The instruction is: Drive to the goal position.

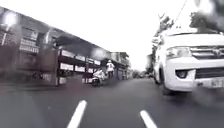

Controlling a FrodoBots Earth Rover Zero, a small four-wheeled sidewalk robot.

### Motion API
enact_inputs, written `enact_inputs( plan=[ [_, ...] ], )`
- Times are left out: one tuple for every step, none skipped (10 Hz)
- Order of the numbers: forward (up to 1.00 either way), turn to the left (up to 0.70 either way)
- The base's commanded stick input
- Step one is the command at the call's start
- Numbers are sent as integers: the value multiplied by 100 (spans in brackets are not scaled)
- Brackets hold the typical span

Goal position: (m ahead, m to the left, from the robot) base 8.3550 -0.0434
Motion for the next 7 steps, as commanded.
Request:
enact_inputs(
  plan=[
    [100, 7],
    [100, 4],
    [100, 7],
    [100, 14],
    [100, 17],
    [100, 4],
    [100, -13]
  ],
)
